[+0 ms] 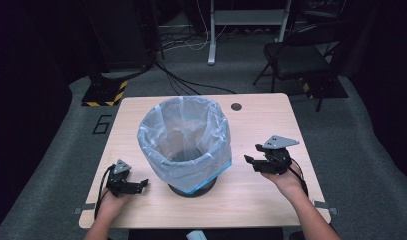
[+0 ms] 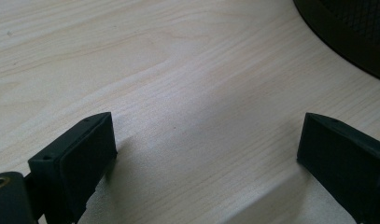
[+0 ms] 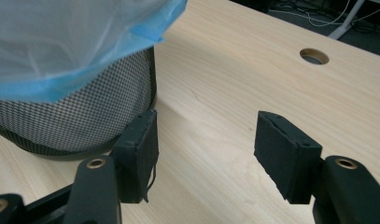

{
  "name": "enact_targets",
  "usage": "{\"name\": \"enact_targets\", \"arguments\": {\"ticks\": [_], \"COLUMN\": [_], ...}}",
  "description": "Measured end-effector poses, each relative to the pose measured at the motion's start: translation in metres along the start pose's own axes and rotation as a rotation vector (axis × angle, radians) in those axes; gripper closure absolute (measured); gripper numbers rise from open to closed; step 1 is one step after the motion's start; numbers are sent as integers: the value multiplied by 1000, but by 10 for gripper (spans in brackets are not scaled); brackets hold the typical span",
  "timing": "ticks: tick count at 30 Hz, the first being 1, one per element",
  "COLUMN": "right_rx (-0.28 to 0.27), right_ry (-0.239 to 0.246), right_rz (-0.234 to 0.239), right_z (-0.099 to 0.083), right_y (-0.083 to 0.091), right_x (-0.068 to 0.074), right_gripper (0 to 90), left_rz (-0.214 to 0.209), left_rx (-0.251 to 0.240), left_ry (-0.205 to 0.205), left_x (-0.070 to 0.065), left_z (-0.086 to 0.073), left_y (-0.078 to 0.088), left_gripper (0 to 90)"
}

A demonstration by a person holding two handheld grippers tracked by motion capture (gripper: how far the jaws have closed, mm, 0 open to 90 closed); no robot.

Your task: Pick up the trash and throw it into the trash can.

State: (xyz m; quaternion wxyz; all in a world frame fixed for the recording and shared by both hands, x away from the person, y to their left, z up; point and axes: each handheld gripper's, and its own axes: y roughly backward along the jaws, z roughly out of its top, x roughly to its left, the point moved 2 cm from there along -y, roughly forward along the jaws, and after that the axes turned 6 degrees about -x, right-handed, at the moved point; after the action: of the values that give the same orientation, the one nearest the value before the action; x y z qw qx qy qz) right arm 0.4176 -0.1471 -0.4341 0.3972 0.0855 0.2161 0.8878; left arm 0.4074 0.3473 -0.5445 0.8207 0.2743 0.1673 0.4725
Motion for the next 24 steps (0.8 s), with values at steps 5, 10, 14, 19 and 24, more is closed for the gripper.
{"name": "enact_targets", "arguments": {"ticks": [5, 10, 14, 19, 24], "right_rx": [15, 43, 62, 79, 103], "right_ry": [-9, -21, -33, -36, -34], "right_rz": [-9, -15, -26, -35, -44], "right_z": [-13, -28, -40, -49, -62], "right_y": [-6, -13, -17, -21, -24], "right_x": [1, 0, -1, -5, -10], "right_gripper": [390, 391, 389, 370, 356], "left_rz": [1, -1, -1, 6, 27], "left_rx": [1, 1, 1, 1, 2], "left_ry": [-5, 0, 0, -5, 9], "left_x": [0, 0, 0, 0, -2], "left_z": [0, 0, 0, 0, 0], "left_y": [0, 0, 0, 0, 0], "left_gripper": [41, 40, 40, 39, 30]}}
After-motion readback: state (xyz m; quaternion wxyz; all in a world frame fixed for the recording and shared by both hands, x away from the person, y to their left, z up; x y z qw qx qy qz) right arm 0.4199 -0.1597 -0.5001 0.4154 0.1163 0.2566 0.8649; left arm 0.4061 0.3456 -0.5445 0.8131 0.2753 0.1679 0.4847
